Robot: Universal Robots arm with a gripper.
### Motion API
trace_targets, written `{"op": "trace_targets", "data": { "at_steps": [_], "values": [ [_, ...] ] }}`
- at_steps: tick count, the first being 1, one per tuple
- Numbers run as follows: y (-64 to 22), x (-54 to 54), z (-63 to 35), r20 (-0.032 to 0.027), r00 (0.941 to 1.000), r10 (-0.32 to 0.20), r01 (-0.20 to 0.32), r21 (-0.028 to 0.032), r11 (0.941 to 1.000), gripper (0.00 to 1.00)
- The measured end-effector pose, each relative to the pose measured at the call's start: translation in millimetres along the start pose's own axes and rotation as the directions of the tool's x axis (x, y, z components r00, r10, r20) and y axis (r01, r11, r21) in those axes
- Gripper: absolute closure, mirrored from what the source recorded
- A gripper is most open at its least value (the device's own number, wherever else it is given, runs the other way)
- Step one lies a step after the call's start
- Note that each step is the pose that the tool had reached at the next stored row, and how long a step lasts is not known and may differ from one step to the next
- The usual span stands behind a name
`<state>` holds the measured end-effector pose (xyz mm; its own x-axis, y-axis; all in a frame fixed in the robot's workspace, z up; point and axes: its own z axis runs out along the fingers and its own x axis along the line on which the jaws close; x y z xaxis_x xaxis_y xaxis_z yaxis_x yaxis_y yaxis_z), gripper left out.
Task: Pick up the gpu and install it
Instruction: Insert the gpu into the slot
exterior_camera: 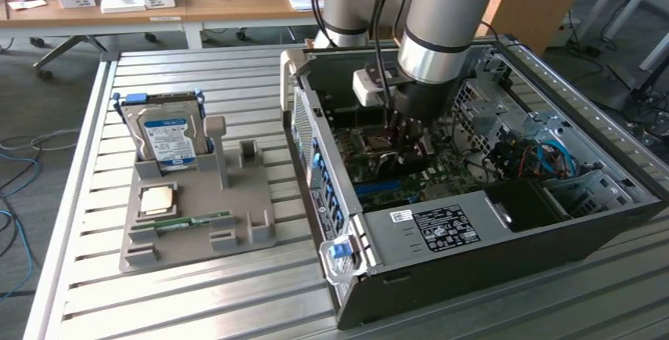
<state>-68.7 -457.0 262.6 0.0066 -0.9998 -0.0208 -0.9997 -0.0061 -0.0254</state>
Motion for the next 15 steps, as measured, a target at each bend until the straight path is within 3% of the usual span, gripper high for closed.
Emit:
{"op": "trace_targets", "data": {
  "at_steps": [15],
  "values": [
    [3.0,-1.8,1.4,-0.0043,1.0,0.0,0.0,0.0,1.0,0.73]
  ]
}}
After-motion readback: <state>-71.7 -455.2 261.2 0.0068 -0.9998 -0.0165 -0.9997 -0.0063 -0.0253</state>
